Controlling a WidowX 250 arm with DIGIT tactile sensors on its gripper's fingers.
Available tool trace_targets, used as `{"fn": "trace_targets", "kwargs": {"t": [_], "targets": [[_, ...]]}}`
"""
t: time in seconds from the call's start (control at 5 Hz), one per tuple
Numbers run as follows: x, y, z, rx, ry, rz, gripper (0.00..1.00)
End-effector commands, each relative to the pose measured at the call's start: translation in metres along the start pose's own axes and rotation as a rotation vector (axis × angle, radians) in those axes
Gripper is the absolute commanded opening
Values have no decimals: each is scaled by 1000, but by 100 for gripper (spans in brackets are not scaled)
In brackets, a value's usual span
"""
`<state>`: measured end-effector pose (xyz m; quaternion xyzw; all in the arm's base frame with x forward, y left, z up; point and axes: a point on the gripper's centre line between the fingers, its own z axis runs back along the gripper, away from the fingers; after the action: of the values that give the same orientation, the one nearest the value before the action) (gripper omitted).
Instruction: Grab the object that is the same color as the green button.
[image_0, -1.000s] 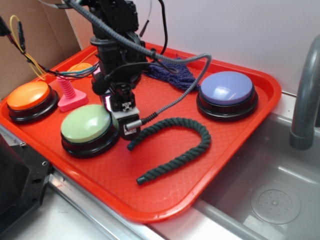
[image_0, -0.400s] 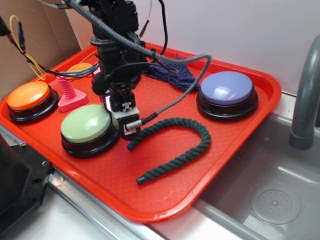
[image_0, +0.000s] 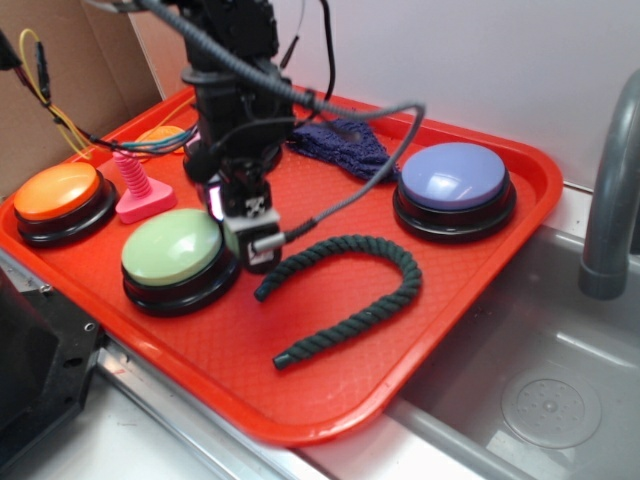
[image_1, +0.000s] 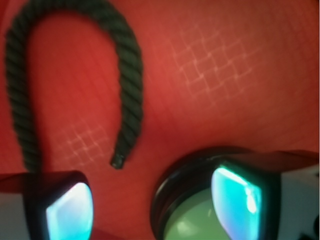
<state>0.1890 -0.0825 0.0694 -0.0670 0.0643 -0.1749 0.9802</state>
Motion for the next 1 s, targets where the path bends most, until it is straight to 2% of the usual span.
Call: {"fn": "trace_targets", "kwargs": {"t": [0.0,0.4,0.6,0.8], "targets": [[9,-6,42,-42,-104,-30,100],[9,-6,42,-42,-104,-30,100],[24,-2,8,23,-62,-110,100],[44,-10,-4,11,-24,-143,100]]}}
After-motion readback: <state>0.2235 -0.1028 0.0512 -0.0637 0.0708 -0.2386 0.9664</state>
